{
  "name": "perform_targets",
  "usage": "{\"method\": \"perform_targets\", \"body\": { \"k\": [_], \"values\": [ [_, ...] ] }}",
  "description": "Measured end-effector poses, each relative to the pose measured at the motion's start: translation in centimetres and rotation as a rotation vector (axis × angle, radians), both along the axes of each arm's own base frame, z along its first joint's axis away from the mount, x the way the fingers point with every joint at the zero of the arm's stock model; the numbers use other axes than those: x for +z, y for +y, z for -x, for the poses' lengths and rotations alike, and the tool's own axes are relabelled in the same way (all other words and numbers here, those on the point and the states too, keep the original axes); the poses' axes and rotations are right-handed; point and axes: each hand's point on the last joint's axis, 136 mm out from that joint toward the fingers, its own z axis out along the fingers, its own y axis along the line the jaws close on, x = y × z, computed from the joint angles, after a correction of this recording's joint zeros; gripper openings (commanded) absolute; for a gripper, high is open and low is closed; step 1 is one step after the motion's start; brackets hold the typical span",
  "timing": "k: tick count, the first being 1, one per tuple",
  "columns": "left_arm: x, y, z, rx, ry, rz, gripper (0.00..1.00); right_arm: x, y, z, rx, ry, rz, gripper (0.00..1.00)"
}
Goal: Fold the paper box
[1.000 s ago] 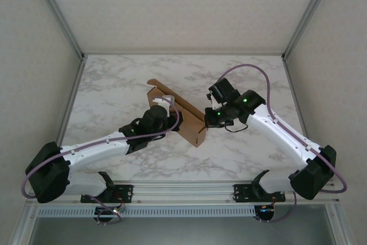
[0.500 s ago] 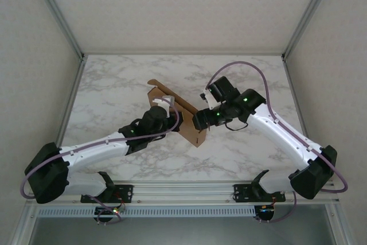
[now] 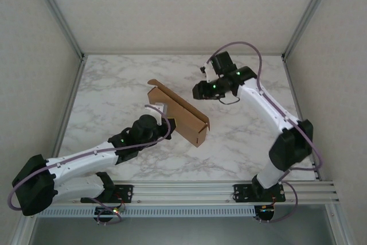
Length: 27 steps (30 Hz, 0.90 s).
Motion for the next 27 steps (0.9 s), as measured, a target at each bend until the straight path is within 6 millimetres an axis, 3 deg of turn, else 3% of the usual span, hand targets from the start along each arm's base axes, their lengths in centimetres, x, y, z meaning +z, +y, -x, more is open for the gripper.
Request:
{"method": "perform_targets", "body": {
  "k": [5,8,11,14,19,22,27],
  "values": [
    [-2.5,-1.7,1.2,-0.070,0.006,-0.093,0.00,-4.0,3.3,-4.7,0.030,0.111,-0.073,0.15],
    [-5.0,-2.7,1.7,-0.101,0.030,-0.171,0.00,-7.2,5.7,-5.1,0.105,0.206,-0.123,0.18],
    [-6.5,-4.1,1.8,-0.129,0.033,-0.241,0.00,-9.5,7.8,-4.0,0.197,0.286,-0.163,0.21],
    [-6.6,-5.9,1.5,-0.152,0.007,-0.282,0.00,-9.9,10.0,-2.3,0.294,0.323,-0.213,0.23],
    [-5.8,-8.2,1.3,-0.179,-0.038,-0.304,0.00,-8.4,12.6,0.5,0.428,0.357,-0.304,0.25],
    [-5.6,-8.8,1.1,-0.186,-0.050,-0.310,0.00,-7.6,13.3,1.0,0.478,0.364,-0.349,0.26],
    [-5.3,-9.8,0.5,-0.193,-0.065,-0.319,0.00,-8.1,13.4,1.2,0.503,0.390,-0.362,0.31]
  ]
}}
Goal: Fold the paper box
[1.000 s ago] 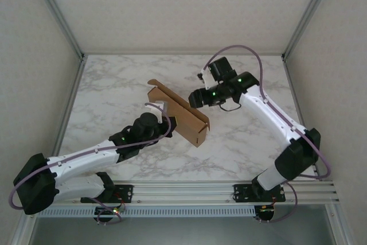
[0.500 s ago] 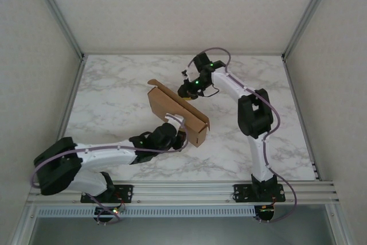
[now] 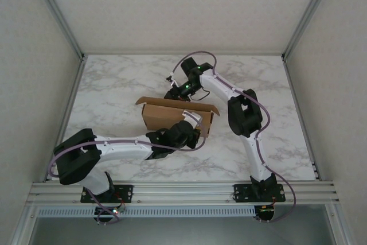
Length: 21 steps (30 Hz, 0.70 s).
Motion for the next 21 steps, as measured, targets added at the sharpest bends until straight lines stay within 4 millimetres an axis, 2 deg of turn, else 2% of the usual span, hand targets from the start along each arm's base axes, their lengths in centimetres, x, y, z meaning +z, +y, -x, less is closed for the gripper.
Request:
{"method": "perform_targets", "body": {
  "k": [4,9,13,15,21],
  "values": [
    [0.7,-0.9,-0.5,-0.007,-0.015,0.008,0.00,-0.4,0.1,0.2,0.015,0.023,-0.009,0.35],
    [0.9,-1.9,-1.0,-0.011,-0.020,0.008,0.00,0.2,0.7,-0.1,0.039,0.016,-0.029,0.36],
    [0.8,-2.1,-1.0,-0.015,-0.020,0.007,0.00,0.3,0.7,-0.2,0.040,0.009,-0.023,0.44],
    [0.8,-2.2,-0.9,-0.018,-0.022,0.005,0.00,0.0,0.6,-0.5,0.028,-0.002,-0.005,0.50],
    [1.0,-1.9,-1.0,-0.016,-0.040,-0.013,0.03,-0.8,-0.3,-2.9,-0.040,-0.078,0.060,0.57]
  ]
}}
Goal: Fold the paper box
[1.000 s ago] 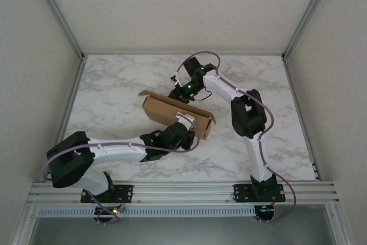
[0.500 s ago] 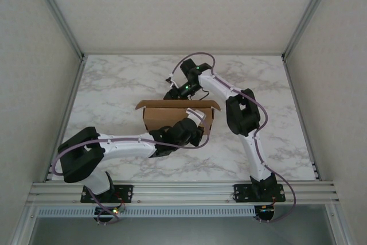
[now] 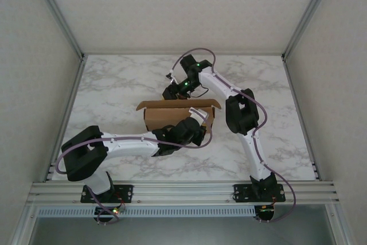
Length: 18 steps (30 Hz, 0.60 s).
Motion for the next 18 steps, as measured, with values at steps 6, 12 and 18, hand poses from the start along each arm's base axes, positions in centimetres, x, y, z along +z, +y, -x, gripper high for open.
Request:
{"method": "perform_targets", "body": {
  "k": [6,12,18],
  "values": [
    [1.6,0.6,0.2,-0.012,-0.024,-0.005,0.12,2.4,-2.1,-2.5,-0.086,-0.144,0.072,0.60],
    [4.4,1.1,0.7,-0.030,-0.050,0.012,0.22,8.9,-5.6,-4.4,-0.210,-0.330,0.068,0.61],
    [9.5,3.2,1.8,-0.044,-0.086,0.073,0.27,14.6,-12.2,-4.2,-0.384,-0.506,0.112,0.59]
  ]
}}
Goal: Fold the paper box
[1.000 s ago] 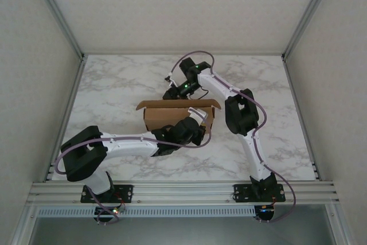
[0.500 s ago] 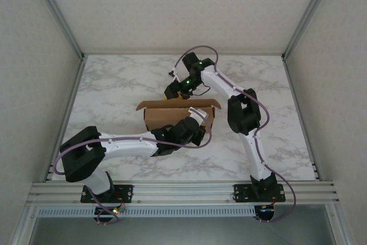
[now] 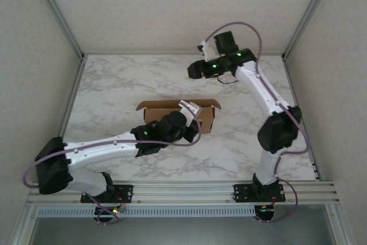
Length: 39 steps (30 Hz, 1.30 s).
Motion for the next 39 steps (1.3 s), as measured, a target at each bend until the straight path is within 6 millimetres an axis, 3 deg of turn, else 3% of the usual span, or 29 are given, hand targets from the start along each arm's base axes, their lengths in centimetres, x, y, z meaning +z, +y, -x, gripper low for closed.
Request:
{"method": "perform_targets", "body": {
  "k": [4,6,9,11,15,18,22,29,39],
  "values": [
    [5.2,3.3,-0.9,0.051,-0.034,0.080,0.29,2.1,-3.8,2.0,-0.078,-0.083,0.030,0.55],
    [8.2,6.3,-2.1,0.120,-0.065,0.126,0.35,2.3,-5.4,3.3,-0.099,-0.121,0.060,0.57],
    [10.8,11.1,-3.4,0.232,-0.100,0.159,0.51,1.3,-7.2,5.7,-0.094,-0.162,0.113,0.60],
    [11.2,14.2,-4.3,0.305,-0.101,0.156,0.57,0.2,-7.9,7.3,-0.059,-0.195,0.138,0.64],
    [9.1,19.2,-6.5,0.430,-0.049,0.115,0.66,-1.6,-9.3,10.0,0.003,-0.250,0.208,0.67],
    [6.1,20.7,-7.0,0.449,0.023,0.086,0.66,-1.5,-9.4,10.2,0.034,-0.281,0.227,0.66],
    [3.1,21.3,-6.8,0.441,0.102,0.078,0.64,-2.1,-9.3,10.0,0.052,-0.277,0.241,0.61],
    [-0.1,21.9,-6.4,0.437,0.189,0.101,0.60,-5.4,-8.9,9.4,0.084,-0.169,0.274,0.57],
    [-1.0,22.4,-6.0,0.437,0.216,0.163,0.55,-6.5,-8.3,9.5,0.104,-0.115,0.256,0.53]
  ]
}}
